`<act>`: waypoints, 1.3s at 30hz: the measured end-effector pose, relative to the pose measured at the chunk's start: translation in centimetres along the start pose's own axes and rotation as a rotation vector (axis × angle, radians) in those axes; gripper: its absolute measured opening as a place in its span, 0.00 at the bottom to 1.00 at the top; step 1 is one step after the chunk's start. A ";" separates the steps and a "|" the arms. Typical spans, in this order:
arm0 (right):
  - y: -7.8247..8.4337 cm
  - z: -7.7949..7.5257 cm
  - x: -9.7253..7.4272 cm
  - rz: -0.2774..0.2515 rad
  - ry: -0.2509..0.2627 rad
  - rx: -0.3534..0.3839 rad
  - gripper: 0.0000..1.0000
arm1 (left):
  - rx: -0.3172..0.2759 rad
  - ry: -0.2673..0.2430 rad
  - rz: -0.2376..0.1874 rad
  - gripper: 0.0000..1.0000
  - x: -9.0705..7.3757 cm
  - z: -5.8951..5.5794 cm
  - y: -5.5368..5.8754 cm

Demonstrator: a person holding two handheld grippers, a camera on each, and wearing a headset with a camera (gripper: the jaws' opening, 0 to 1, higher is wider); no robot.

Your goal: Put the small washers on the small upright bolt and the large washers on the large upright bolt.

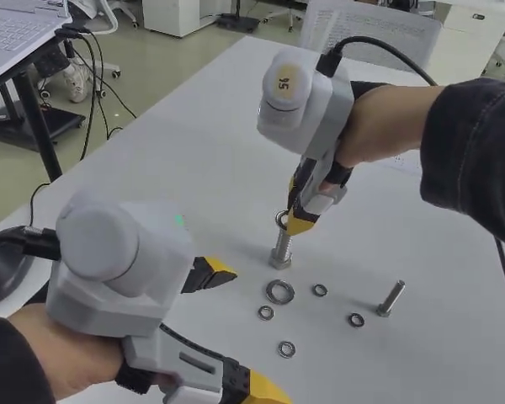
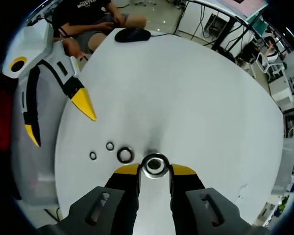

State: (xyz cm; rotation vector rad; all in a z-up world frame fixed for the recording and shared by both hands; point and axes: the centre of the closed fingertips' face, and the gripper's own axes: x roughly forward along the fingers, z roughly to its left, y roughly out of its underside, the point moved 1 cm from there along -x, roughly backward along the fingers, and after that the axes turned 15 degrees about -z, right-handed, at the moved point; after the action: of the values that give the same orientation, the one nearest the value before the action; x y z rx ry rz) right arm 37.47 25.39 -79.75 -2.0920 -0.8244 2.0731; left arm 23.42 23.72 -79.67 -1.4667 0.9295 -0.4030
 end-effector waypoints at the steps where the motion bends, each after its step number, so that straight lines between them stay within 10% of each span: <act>1: 0.1 0.0 0.0 0.003 -0.001 -0.002 0.24 | -0.001 0.000 0.000 0.85 0.0 0.0 0.0; 39: 1.6 0.7 3.3 0.051 -0.041 0.031 0.24 | -0.006 -0.004 0.007 0.84 0.0 0.1 -0.1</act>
State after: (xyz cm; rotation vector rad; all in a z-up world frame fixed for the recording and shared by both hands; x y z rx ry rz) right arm 37.06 25.20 -83.44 -2.0826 -0.7467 2.1469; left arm 23.49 23.76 -79.61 -1.4687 0.9336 -0.3923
